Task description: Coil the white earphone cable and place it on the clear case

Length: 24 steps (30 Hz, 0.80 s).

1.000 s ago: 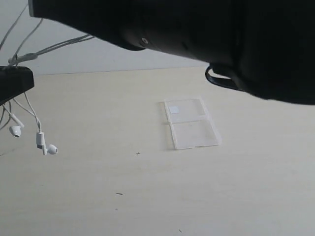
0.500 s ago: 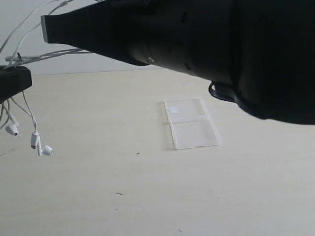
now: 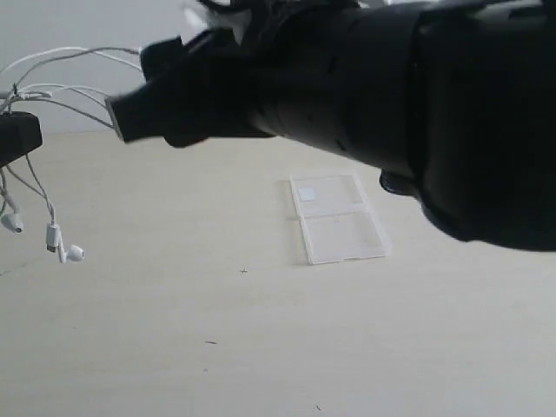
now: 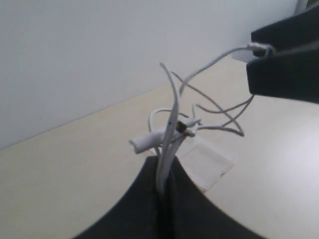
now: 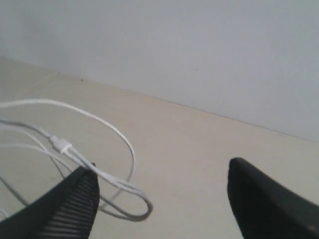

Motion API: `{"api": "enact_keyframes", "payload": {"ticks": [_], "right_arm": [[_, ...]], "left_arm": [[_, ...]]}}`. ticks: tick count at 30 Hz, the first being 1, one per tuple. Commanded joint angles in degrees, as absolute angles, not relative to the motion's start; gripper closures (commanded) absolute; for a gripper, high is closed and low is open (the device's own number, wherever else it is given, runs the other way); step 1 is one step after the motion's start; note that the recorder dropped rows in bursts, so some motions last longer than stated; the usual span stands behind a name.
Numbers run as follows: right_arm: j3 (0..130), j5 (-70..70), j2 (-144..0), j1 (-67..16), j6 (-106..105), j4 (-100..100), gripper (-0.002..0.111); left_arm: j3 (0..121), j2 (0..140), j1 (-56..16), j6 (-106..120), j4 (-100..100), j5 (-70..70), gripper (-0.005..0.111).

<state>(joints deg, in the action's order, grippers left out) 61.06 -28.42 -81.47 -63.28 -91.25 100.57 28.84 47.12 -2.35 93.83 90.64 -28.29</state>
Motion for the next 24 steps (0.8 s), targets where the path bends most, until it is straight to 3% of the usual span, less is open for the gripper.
{"api": "enact_keyframes", "payload": {"ticks": [1,9,15,21,24], "right_arm": [[58.2,-28.5,-81.0,-63.3,-101.8,99.9,0.038],[58.1,-22.2,-80.1,-63.3,-113.2,99.9,0.038],[58.1,-21.4,-78.8,-63.3,-119.6,99.9,0.038],[58.1,-1.1,-78.2,-63.3,-120.7,99.9,0.038],[58.1,1.8,-79.9,-63.3,-120.7,99.9,0.038]], "left_arm": [[30.1,46.4,-2.5,86.7,82.5,-27.5,0.107],[33.5,46.4,-2.5,60.9,50.0,-29.3,0.107],[37.3,46.4,-2.5,49.7,40.6,-36.0,0.107],[39.2,46.5,-2.5,42.7,32.7,-42.3,0.107],[39.3,46.4,-2.5,41.3,31.8,-44.0,0.107]]}}
